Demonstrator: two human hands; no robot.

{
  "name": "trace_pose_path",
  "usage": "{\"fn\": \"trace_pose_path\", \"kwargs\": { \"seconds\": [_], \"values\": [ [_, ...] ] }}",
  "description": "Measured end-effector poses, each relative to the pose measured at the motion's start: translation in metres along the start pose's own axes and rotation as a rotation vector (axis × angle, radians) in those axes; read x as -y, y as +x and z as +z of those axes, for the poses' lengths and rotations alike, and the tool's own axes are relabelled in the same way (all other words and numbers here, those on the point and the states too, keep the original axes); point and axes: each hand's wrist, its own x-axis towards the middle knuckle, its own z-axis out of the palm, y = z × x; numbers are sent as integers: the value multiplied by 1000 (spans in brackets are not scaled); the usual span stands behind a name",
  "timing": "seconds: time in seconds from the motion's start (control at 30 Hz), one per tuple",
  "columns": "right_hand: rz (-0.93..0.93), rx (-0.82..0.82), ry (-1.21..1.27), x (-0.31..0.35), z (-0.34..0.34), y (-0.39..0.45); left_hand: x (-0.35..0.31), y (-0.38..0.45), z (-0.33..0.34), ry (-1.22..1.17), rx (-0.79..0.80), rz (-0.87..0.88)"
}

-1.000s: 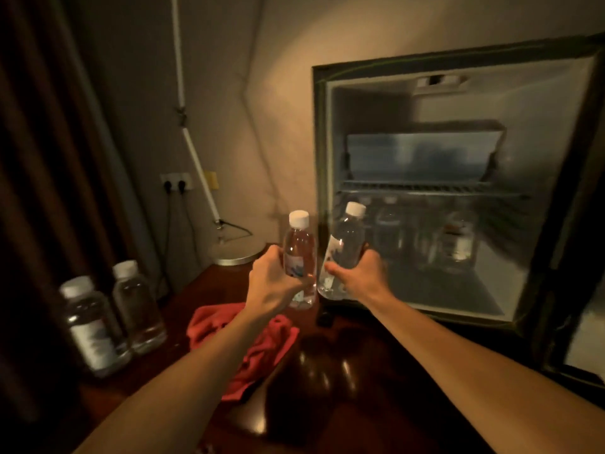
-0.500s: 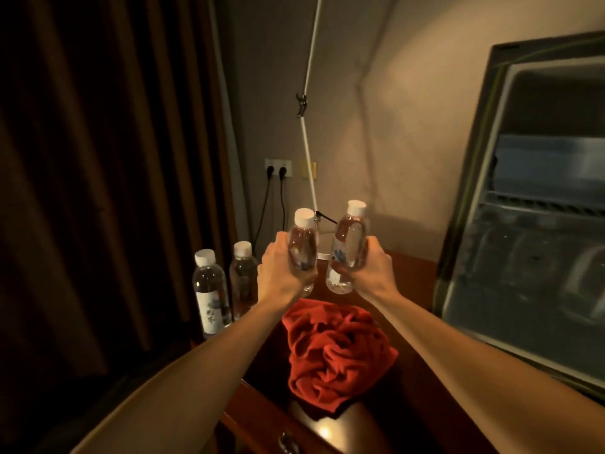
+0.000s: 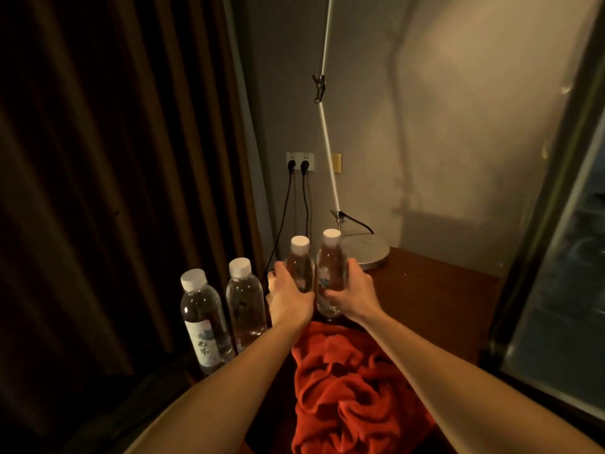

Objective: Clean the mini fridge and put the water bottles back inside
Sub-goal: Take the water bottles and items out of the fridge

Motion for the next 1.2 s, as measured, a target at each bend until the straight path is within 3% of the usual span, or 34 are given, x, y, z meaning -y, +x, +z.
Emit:
{"fn": "trace_pose_path", "kwargs": {
  "seconds": [0.3, 0.63, 0.83, 0.93, 1.2],
  "values": [
    [-59, 63, -50, -3, 10, 20, 7, 10, 5, 51, -20, -42],
    [8, 109, -93, 2, -4, -1, 5, -6, -3, 48, 45, -69],
    [6, 122, -344, -7, -51, -46, -9, -44, -4, 89, 129, -66],
    [-65, 116, -500, -10, -86, -79, -21, -72, -5, 262, 214, 27],
    [-81, 110, -776, -21, -164, -182, -67, -152, 16, 676, 408, 548]
  ]
}}
